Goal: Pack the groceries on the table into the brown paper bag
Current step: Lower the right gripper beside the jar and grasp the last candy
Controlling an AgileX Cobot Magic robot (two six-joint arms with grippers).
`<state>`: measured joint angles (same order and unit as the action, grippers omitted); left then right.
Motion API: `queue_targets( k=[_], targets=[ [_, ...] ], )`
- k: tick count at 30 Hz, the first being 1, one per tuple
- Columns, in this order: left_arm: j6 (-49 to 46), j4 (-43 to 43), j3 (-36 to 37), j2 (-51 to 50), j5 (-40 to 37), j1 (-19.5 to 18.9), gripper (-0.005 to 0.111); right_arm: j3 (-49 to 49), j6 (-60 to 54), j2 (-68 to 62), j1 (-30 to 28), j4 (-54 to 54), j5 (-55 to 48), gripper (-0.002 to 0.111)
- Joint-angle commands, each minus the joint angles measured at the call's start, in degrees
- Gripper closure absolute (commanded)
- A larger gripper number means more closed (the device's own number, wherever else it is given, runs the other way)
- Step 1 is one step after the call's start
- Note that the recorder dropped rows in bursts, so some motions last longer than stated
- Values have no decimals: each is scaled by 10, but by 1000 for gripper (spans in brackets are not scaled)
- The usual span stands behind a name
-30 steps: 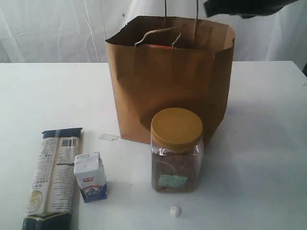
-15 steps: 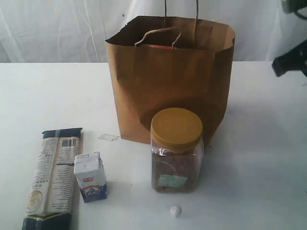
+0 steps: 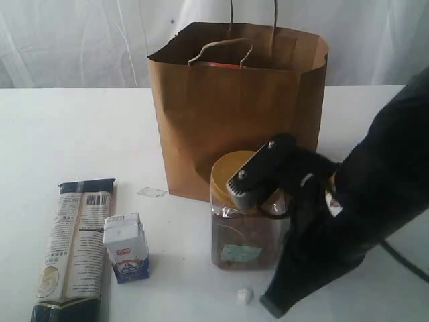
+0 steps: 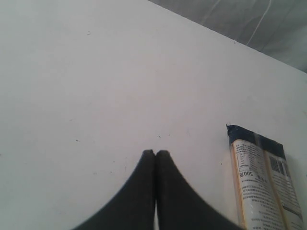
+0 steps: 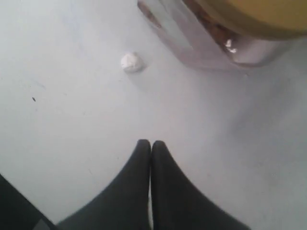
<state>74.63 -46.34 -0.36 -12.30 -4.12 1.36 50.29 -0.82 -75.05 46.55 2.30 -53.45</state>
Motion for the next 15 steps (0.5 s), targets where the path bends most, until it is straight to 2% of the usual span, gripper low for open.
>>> queue_targets(
  k=[1, 4, 8, 11, 15],
  targets=[
    [0, -8, 4, 3, 0, -1, 107, -56, 32, -26, 21, -30, 134, 108],
    [0, -8, 4, 3, 0, -1, 107, -77, 30, -60, 21, -71, 186, 105],
    [0, -8, 4, 3, 0, -1, 107, -77, 30, -107, 21, -117, 216, 87],
    [0, -8, 4, 3, 0, -1, 107, -77, 30, -126, 21, -118, 225, 82],
    [0, -8, 4, 3, 0, -1, 107, -77, 30, -154, 21, -119, 246, 81]
  ],
)
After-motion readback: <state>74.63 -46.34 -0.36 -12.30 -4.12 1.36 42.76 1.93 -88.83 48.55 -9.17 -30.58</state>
